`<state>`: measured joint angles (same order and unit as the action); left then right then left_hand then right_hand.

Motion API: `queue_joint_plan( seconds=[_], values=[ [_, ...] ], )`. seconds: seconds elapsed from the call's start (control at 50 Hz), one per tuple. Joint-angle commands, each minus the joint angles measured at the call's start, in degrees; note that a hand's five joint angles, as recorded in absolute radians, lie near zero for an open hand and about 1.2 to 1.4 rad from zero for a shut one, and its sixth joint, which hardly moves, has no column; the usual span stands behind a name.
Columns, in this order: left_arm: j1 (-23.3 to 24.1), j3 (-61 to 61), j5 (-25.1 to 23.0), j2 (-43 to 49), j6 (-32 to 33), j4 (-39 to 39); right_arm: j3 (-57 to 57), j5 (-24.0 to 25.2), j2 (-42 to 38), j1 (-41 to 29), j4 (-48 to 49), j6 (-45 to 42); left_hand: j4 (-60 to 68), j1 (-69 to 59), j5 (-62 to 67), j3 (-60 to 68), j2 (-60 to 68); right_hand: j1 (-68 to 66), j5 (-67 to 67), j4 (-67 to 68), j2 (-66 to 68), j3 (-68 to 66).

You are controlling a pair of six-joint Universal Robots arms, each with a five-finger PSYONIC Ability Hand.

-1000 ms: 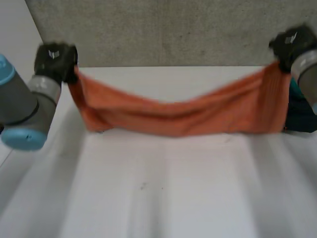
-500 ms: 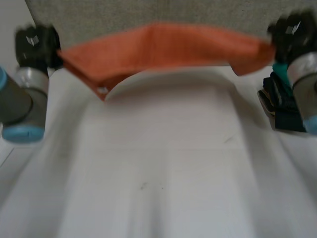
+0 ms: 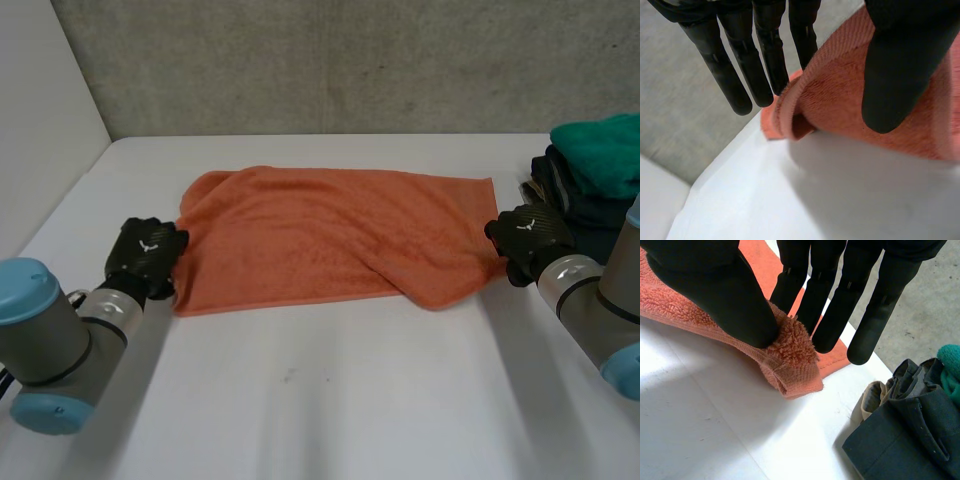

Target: Fold the laundry.

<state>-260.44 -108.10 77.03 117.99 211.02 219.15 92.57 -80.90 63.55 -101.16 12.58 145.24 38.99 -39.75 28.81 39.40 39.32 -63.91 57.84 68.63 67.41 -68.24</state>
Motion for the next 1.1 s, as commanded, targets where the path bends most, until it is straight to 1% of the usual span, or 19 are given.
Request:
queue_joint_plan(
  seconds=[0.02, 0.16, 0.24, 0.3, 0.38, 0.48, 0.64, 0.68, 0.74, 0.78, 0.88, 0.9, 0.96, 0.98, 1.0, 1.06, 1.08, 1.1],
  values=[
    [-1.74, -3.69, -6.8, -2.32, 5.96, 1.27, 0.85, 0.13, 0.08, 0.0, -0.02, 0.13, 4.19, -3.43, 4.37, 3.78, 3.86, -16.09, 12.16, 11.37, 12.59, -11.76],
    [-2.35, -5.45, -8.04, -2.41, 10.63, 5.5, 1.2, 0.13, 0.0, 0.09, -0.1, 0.13, 5.2, -4.44, 5.38, 4.79, 4.87, -16.09, 12.16, 11.37, 12.59, -11.76],
    [-2.97, -5.54, -8.92, -2.15, 12.21, 6.38, 1.21, 0.05, 0.0, 0.09, -0.1, 0.13, 9.74, -8.98, 9.92, 9.33, 9.41, -16.09, 12.16, 11.37, 12.59, -11.76],
    [-3.59, -5.54, -11.81, -1.8, 12.83, 6.47, 1.21, -0.04, 0.0, 0.09, -0.1, -0.05, 9.58, -8.82, 9.76, 9.17, 9.25, -16.09, 12.16, 11.37, 12.59, -11.76],
    [-4.46, -6.24, -17.16, -1.45, 13.1, 6.38, 1.21, -0.04, 0.0, 0.18, -0.1, -0.22, 9.4, -8.65, 9.58, 9.0, 9.07, -16.09, 12.16, 11.37, 12.59, -11.76],
    [-5.52, -6.25, -20.17, -1.36, 13.62, 6.2, 1.12, -0.04, 0.0, 0.09, -0.02, -0.31, 10.91, -10.16, 11.09, 10.5, 10.58, -16.09, 12.16, 11.37, 12.59, -11.76],
    [-6.31, -5.81, -20.34, -0.92, 17.84, 5.76, 1.03, -0.04, -0.44, 0.0, -0.1, -0.48, 12.77, -12.01, 12.95, 12.36, 12.44, -16.09, 12.16, 11.37, 12.59, -11.76],
    [-6.4, -5.81, -20.34, -0.3, 18.72, 5.68, 1.03, -0.04, -0.62, 0.0, -0.1, -0.48, 14.94, -14.19, 15.12, 14.54, 14.61, -16.09, 12.16, 11.37, 12.59, -11.76],
    [-6.4, -5.72, -20.43, 1.28, 19.95, 5.33, 0.86, -0.13, -0.71, 0.0, -0.1, -0.57, 28.53, -27.78, 28.71, 28.13, 28.2, -16.09, 12.16, 11.37, 12.59, -11.76],
    [-6.4, -5.72, -20.43, 1.54, 20.3, 4.63, 0.59, -0.31, -0.71, 0.0, -0.1, -0.66, 40.94, -40.18, 41.12, 40.53, 40.61, -16.09, 12.16, 11.37, 12.59, -11.76],
    [-6.14, -5.54, -19.91, 0.06, 20.57, 2.87, -0.37, -0.48, -0.01, 0.0, -1.24, -1.01, 41.01, -40.25, 41.19, 40.6, 40.68, -16.09, 12.16, 11.37, 12.59, -11.76],
    [-6.05, -5.54, -19.64, -0.56, 20.48, 2.6, -1.16, -0.48, 0.08, 0.09, -2.64, -1.53, 41.01, -40.25, 41.19, 40.6, 40.68, -16.09, 12.16, 11.37, 12.59, -11.76],
    [-6.05, -5.37, -18.5, -7.22, 19.69, 0.23, -2.66, -0.57, 0.61, 0.0, -6.5, -3.29, 41.01, -40.25, 41.19, 40.6, 40.68, -16.09, 12.16, 11.37, 12.59, -11.76],
    [-6.05, -5.37, -17.98, -8.55, 19.6, -0.47, -3.97, -0.74, 2.09, 0.0, -10.35, -5.3, 41.01, -40.25, 41.19, 40.6, 40.68, -16.09, 12.16, 11.37, 12.59, -11.76],
    [-6.13, -5.37, -16.14, -12.04, 18.99, -2.57, -4.68, -0.83, 3.32, 0.0, -12.56, -6.45, 41.01, -40.25, 41.19, 40.6, 40.68, -16.09, 12.16, 11.37, 12.59, -11.76],
    [-6.14, -5.02, -12.8, -16.28, 17.5, -6.18, -6.61, -0.83, 8.07, 0.18, -21.79, -12.07, 41.01, -40.25, 41.19, 40.6, 40.68, -16.09, 12.16, 11.37, 12.59, -11.76],
    [-6.31, -4.84, -10.26, -19.08, 15.84, -9.15, -6.97, -0.92, 8.95, 0.26, -23.99, -13.48, 41.01, -40.25, 41.19, 40.6, 40.68, -16.09, 12.16, 11.37, 12.59, -11.76],
    [-6.4, -4.84, -8.93, -20.68, 14.95, -10.83, -7.06, -0.92, 9.66, 0.52, -26.18, -15.06, 41.01, -40.25, 41.19, 40.6, 40.68, -16.09, 12.16, 11.37, 12.59, -11.76]
  ],
)
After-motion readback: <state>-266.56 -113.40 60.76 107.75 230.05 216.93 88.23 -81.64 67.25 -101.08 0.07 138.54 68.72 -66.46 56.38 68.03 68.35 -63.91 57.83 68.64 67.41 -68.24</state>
